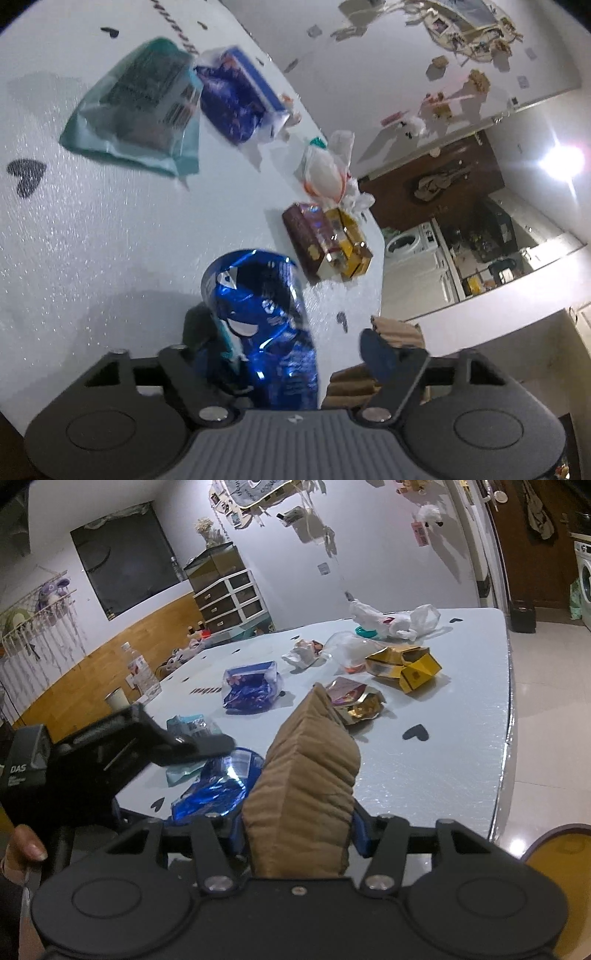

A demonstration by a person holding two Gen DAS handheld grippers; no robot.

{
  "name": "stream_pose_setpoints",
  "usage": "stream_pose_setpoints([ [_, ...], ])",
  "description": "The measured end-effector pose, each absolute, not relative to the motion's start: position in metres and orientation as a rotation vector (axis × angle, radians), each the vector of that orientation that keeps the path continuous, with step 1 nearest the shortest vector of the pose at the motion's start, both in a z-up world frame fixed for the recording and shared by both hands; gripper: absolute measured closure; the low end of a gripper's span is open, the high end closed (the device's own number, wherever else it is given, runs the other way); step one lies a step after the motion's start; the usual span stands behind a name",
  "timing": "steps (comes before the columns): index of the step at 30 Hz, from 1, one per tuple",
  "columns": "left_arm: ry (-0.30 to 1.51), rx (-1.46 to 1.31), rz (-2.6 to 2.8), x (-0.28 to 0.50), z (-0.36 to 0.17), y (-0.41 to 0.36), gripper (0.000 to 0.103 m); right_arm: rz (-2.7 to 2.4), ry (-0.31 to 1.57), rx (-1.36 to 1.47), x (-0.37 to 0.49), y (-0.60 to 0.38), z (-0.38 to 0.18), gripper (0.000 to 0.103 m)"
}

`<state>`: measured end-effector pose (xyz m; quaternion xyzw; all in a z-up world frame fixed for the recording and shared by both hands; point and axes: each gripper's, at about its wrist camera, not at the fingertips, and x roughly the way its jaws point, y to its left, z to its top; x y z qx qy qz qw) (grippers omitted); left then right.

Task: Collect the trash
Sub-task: 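Grasp the brown paper bag with the right tool while the left grasps the blue can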

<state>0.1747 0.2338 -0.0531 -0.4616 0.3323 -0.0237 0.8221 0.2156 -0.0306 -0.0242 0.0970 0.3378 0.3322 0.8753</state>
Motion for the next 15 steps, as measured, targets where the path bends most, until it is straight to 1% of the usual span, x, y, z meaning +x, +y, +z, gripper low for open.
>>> stream_pose_setpoints([
  [4,0.729,-0.972,-0.049,0.177,-0.06,0.232,0.048,0.687,0.71,0.196,0.215,-0.032,-0.027,0.048],
  [8,0.73,-0.945,-0.055,0.18,-0.062,0.231,0.054,0.683,0.715,0.171,0.212,-0.036,-0.028,0.048],
  [9,0.727,-0.929,-0.056,0.18,-0.061,0.229,0.06,0.684,0.716,0.16,0.21,-0.037,-0.029,0.047],
  [10,0.725,-0.912,-0.057,0.18,-0.059,0.228,0.069,0.683,0.719,0.148,0.209,-0.038,-0.029,0.047],
  [13,0.716,-0.863,-0.05,0.18,-0.056,0.223,0.069,0.686,0.727,0.129,0.205,-0.042,-0.031,0.043],
  [15,0.705,-0.818,-0.046,0.179,-0.052,0.218,0.069,0.689,0.734,0.133,0.203,-0.045,-0.031,0.043],
])
